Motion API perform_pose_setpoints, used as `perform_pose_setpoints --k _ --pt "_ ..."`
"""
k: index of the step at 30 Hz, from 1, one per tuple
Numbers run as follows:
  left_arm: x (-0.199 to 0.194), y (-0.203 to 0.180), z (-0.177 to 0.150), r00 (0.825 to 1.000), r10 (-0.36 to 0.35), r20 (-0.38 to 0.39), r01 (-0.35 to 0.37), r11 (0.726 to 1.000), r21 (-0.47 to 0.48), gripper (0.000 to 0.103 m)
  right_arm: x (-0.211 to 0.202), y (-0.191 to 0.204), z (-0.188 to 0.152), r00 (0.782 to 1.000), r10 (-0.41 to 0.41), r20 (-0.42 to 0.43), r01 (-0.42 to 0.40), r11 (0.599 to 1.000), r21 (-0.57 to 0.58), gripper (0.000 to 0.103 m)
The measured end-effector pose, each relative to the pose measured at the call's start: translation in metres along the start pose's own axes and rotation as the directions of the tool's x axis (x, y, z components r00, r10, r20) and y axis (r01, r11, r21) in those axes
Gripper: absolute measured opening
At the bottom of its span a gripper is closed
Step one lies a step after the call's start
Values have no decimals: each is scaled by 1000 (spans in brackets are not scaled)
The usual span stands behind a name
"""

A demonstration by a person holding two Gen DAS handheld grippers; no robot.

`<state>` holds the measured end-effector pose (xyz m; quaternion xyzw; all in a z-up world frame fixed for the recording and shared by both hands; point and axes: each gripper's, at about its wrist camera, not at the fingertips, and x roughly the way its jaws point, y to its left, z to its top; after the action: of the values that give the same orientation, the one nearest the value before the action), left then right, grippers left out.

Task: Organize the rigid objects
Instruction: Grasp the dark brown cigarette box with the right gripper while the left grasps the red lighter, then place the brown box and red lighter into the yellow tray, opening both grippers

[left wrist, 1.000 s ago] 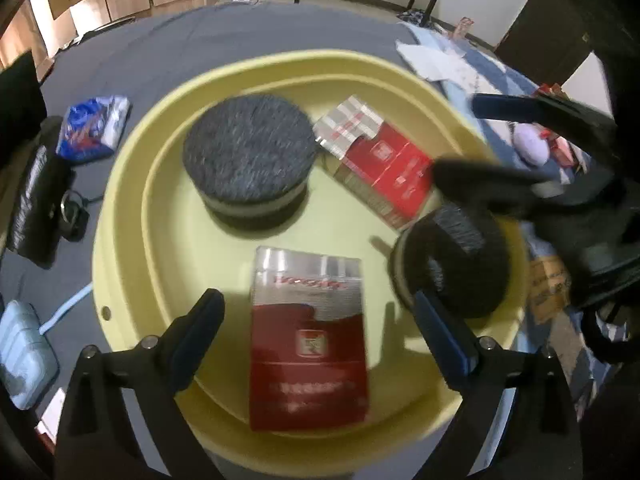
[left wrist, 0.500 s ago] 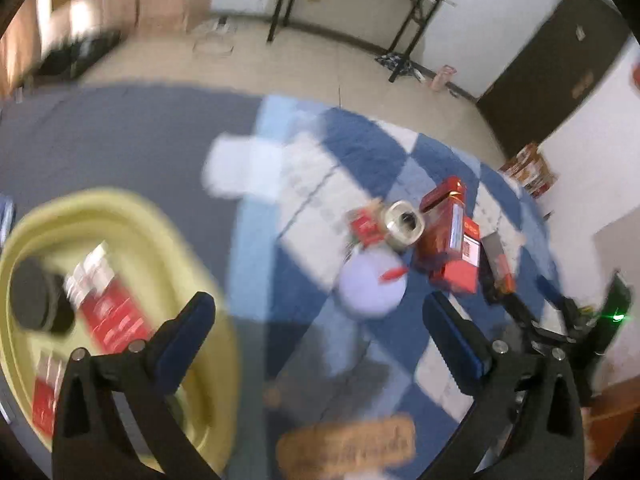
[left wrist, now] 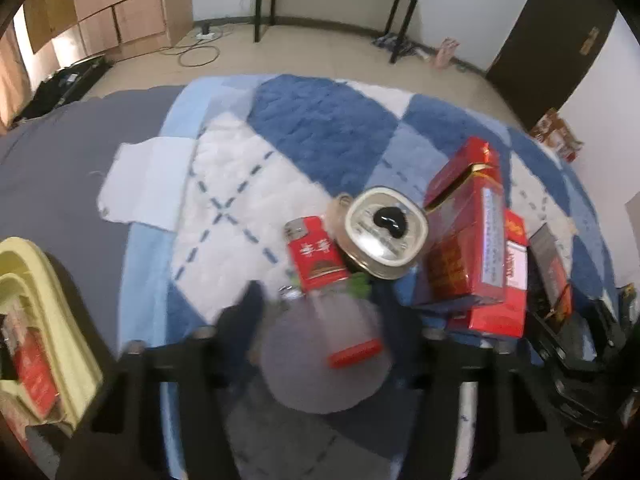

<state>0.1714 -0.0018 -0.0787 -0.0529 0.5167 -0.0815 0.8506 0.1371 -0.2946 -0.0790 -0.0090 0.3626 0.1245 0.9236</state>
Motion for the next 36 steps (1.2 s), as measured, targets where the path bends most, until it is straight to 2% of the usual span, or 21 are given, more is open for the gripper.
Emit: perform_pose_setpoints --k 1,2,7,9,12,17,19,20,21,23,26,29,32,36 --pt "1 -1 0 1000 -4 5 4 1000 1 41 1 0 0 1000 -7 5 7 1000 -1 62" --pt "-1 -1 -1 1000 1 12 -1 1000 0 40 0 1 -1 1000 -12 10 12 1000 -2 60" --pt "-16 1 -8 998 -32 51 34 999 -41 38 -10 4 -6 999 -25 48 26 1000 -14 58" --pt "-20 4 -11 998 -35 56 38 998 -45 39 -12 5 -9 999 -18 36 19 1000 -22 58" --pt "-15 11 -10 999 -11 35 13 999 -43 39 -12 7 -14 999 -27 27 28 999 -34 57" --pt "3 21 3 998 -54 -33 51 997 -65 42 -19 10 -20 999 -24 21 25 999 -29 57" --pt "10 21 9 998 -52 -25 50 997 -62 41 -20 12 -24 999 -37 31 38 999 -37 57" --pt "11 19 12 999 -41 -24 40 998 -46 38 -21 12 -25 998 -39 38 41 998 -38 57" --pt "10 17 13 999 -31 -16 30 999 -35 28 -21 12 -27 998 -41 44 42 998 -38 57" --pt "6 14 15 1000 -26 -3 26 1000 -17 24 -22 11 -28 998 -36 51 37 999 -33 57" --pt "-4 16 11 999 -45 -4 44 999 -16 24 -21 9 -29 998 -27 51 29 999 -27 57" --pt "-22 18 1 998 -60 31 60 998 -8 24 -22 10 -30 998 -31 55 32 999 -30 57" --pt "-52 26 -6 994 -76 76 77 997 -16 24 -24 6 -30 998 -12 65 13 1000 -15 56" --pt "-113 49 -14 986 -71 153 74 997 -10 24 -48 12 -27 991 -3 134 8 999 -42 56"
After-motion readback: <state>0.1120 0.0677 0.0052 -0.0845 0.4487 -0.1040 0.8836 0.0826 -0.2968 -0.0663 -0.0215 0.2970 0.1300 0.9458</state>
